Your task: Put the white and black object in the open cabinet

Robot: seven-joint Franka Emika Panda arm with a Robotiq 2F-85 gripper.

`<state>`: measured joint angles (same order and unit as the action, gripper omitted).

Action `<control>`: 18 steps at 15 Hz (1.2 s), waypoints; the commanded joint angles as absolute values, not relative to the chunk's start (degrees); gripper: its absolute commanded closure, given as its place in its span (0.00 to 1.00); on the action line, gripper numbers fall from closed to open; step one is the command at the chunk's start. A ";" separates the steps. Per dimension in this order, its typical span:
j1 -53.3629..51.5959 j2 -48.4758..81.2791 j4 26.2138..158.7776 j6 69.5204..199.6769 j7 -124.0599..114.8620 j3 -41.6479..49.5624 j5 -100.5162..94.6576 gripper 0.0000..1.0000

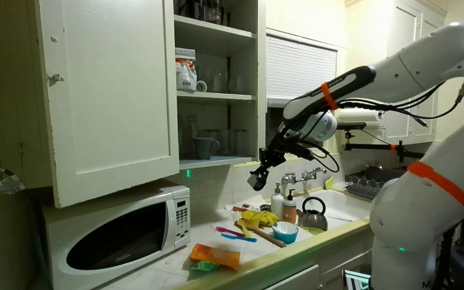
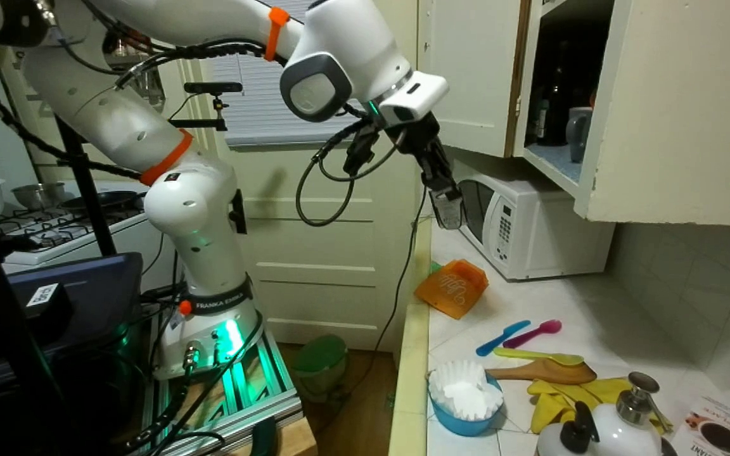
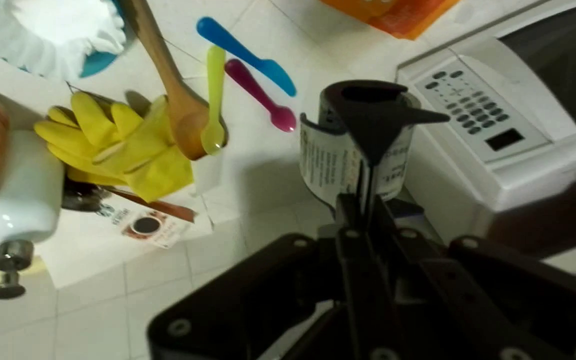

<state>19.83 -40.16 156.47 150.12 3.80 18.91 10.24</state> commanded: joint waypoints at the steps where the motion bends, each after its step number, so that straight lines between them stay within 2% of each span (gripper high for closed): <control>1: 17.96 -54.95 157.00 141.04 8.41 18.52 11.96 0.98; 3: 17.35 -62.06 156.20 137.56 9.76 18.15 12.11 0.98; 4: 17.40 -54.37 155.56 141.86 6.52 18.46 9.57 0.98; 5: 17.24 -56.98 155.48 141.06 6.36 18.44 9.30 0.93; 7: 17.31 -57.58 155.91 140.94 6.16 18.61 9.07 0.93; 8: 17.30 -56.91 156.02 140.98 6.18 18.67 9.10 0.98; 10: 14.06 -57.02 156.36 145.73 7.14 20.06 11.87 0.98; 13: 8.63 -56.88 151.41 150.12 11.23 21.66 11.58 0.98; 18: 5.72 -53.46 138.93 156.14 11.57 17.18 6.54 0.98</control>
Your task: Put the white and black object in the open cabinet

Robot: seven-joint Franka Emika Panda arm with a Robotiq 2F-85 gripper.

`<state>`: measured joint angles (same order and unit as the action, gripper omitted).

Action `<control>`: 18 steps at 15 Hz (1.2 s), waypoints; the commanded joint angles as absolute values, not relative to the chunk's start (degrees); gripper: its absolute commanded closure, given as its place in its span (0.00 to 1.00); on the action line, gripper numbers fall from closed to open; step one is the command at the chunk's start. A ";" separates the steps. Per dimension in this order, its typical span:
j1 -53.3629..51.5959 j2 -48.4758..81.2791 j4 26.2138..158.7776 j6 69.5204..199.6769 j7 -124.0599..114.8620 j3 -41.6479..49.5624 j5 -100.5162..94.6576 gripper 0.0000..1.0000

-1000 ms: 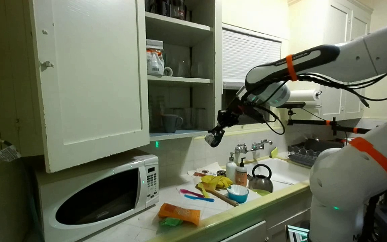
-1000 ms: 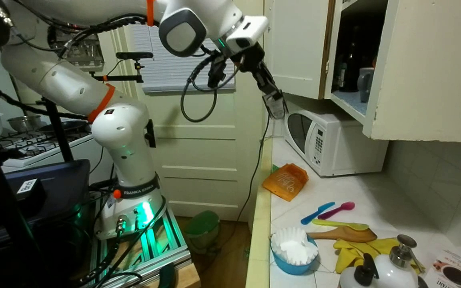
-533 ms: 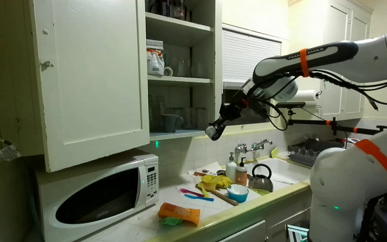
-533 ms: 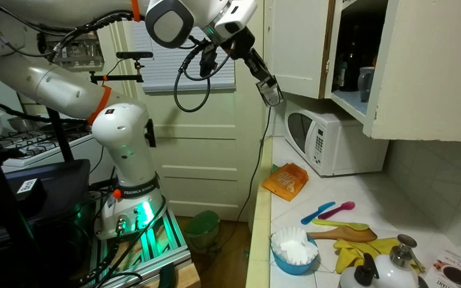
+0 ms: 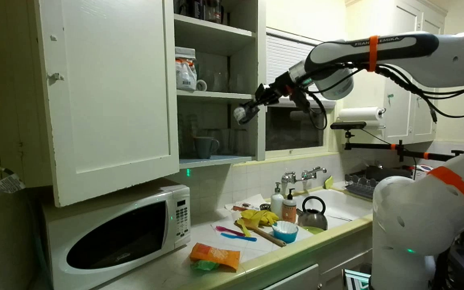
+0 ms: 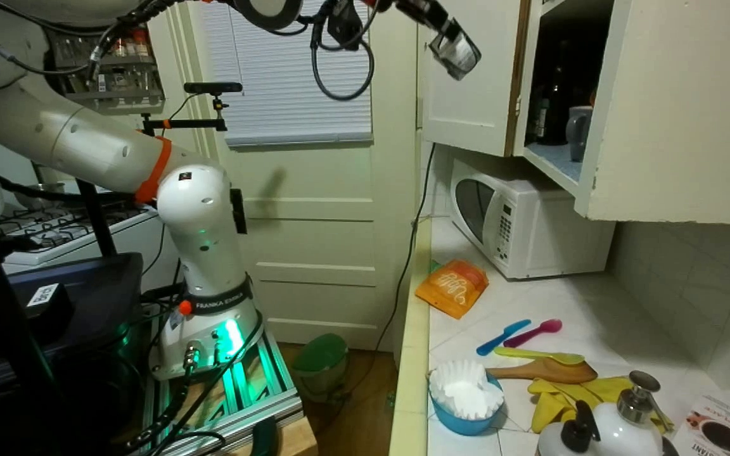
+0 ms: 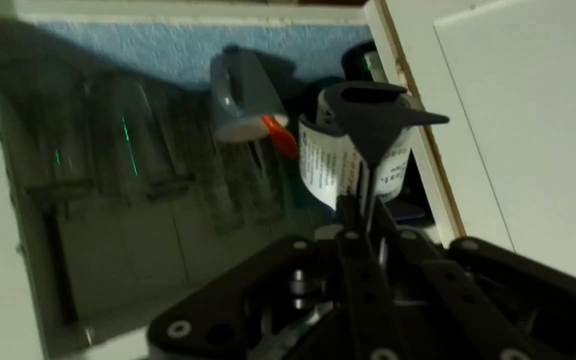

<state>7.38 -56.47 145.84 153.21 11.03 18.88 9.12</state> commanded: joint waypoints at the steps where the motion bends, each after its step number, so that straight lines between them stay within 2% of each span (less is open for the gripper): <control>1: 5.30 -52.32 136.88 158.39 11.85 16.72 5.60 0.98; 4: 5.50 -48.35 132.18 167.79 12.09 16.62 2.90 0.98; 5: 5.19 -52.53 135.39 163.14 10.65 16.43 3.65 0.93; 7: 5.24 -50.18 133.36 166.23 10.82 16.56 2.98 0.93; 8: 5.25 -49.37 132.95 166.67 10.90 16.60 2.90 0.98; 14: 4.58 -40.74 131.21 187.22 11.65 17.50 0.49 0.98; 18: 4.16 -35.13 128.53 191.19 10.53 18.31 -0.01 0.98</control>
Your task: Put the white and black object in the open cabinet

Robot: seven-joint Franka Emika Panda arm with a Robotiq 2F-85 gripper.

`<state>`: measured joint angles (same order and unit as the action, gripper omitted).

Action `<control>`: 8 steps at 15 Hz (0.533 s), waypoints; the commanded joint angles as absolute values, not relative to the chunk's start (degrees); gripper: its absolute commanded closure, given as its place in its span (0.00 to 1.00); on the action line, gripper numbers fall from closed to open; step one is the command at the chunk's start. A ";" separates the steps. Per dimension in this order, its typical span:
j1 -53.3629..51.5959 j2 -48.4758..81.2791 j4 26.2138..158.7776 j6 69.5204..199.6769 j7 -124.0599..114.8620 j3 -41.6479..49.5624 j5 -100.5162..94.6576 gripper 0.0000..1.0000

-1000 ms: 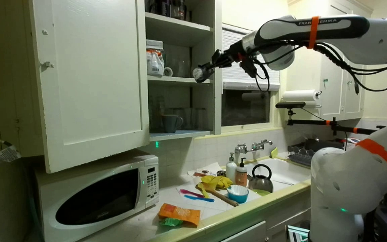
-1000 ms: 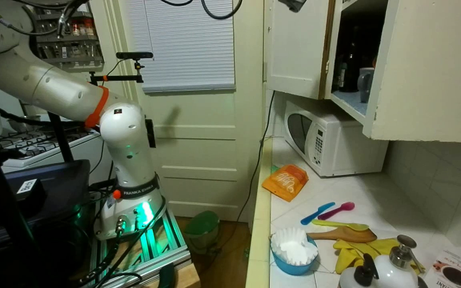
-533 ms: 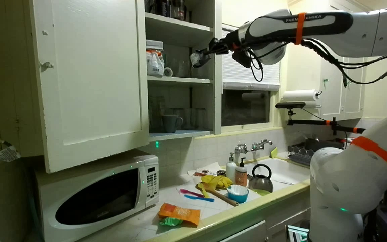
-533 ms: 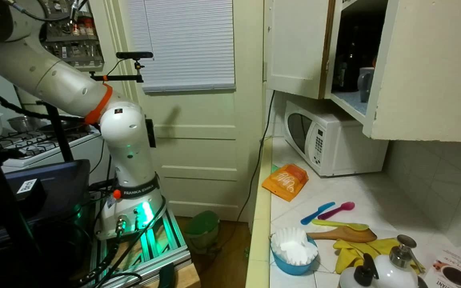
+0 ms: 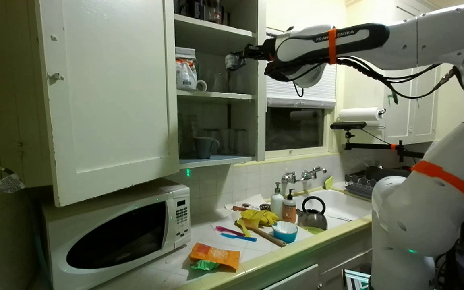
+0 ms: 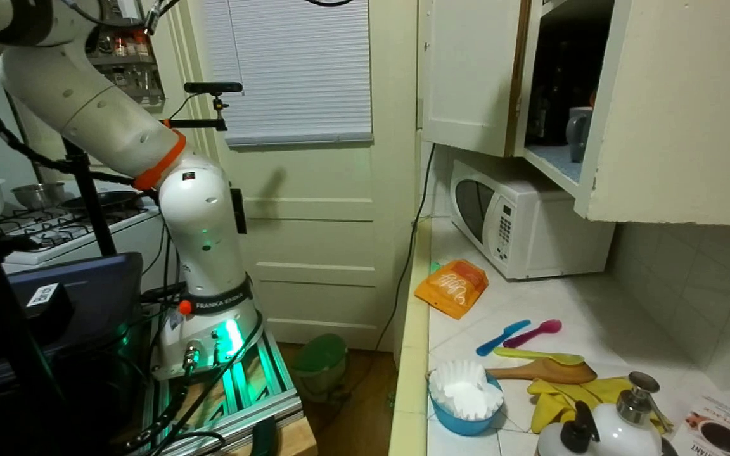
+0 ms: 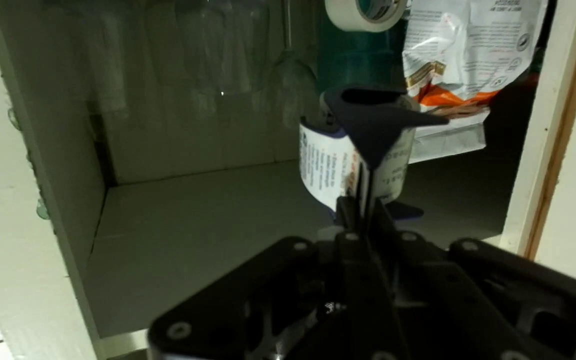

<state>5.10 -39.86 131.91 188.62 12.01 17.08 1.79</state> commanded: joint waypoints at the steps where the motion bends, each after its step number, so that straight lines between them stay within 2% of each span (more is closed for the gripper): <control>1: 4.13 -33.42 127.61 191.51 10.27 18.50 -0.03 0.98; 8: 0.37 -21.30 118.65 194.16 10.68 23.55 2.88 0.98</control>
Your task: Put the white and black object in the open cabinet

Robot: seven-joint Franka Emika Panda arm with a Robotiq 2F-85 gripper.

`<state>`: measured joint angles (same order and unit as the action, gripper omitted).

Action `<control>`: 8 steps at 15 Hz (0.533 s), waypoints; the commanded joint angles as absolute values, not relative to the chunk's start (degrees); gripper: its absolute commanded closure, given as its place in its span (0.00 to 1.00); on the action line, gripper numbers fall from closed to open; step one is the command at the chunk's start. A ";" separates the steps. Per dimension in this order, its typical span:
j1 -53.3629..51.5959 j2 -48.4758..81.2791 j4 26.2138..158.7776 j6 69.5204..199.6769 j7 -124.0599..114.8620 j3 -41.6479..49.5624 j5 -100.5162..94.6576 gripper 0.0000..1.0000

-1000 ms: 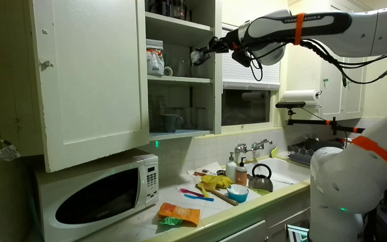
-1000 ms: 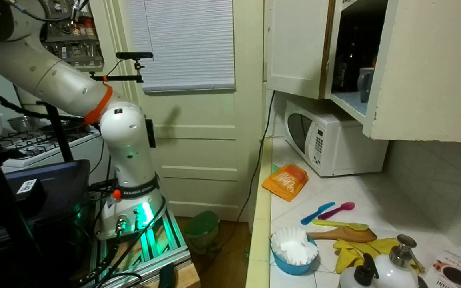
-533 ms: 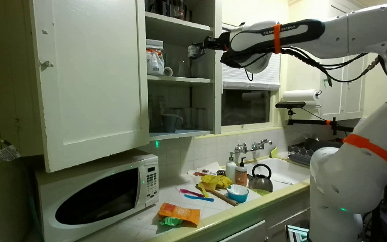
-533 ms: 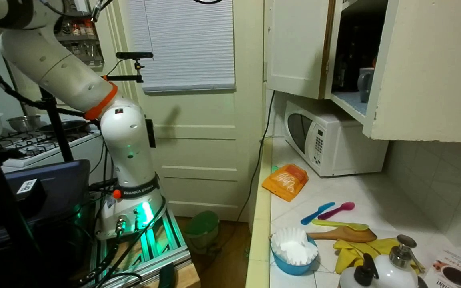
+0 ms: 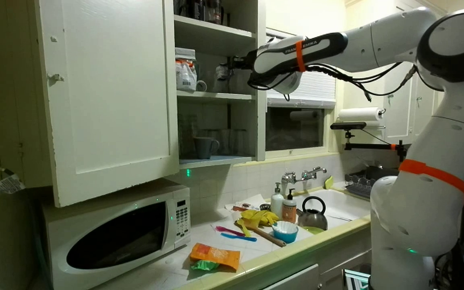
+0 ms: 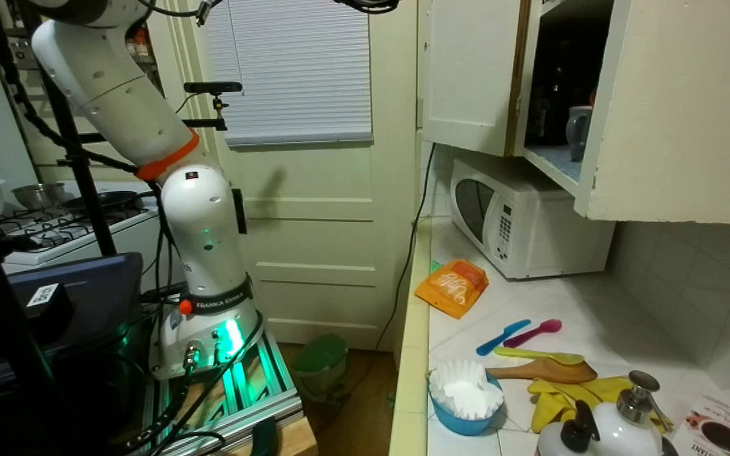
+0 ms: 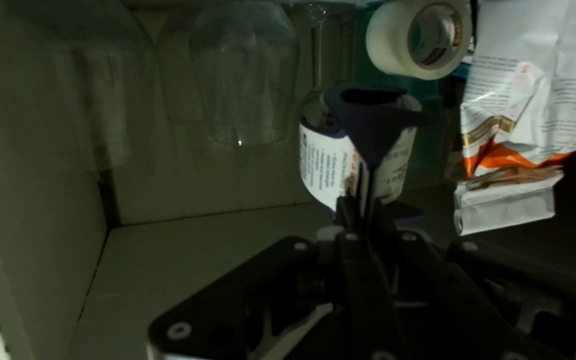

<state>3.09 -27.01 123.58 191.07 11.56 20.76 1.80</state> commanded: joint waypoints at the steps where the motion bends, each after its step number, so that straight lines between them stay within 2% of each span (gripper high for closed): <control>1: -0.60 -20.16 117.87 194.15 10.43 24.49 2.89 0.98; 8: 0.64 -15.71 116.69 193.80 8.72 23.89 3.41 0.98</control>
<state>-0.27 -17.37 117.83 192.48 9.82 24.38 2.19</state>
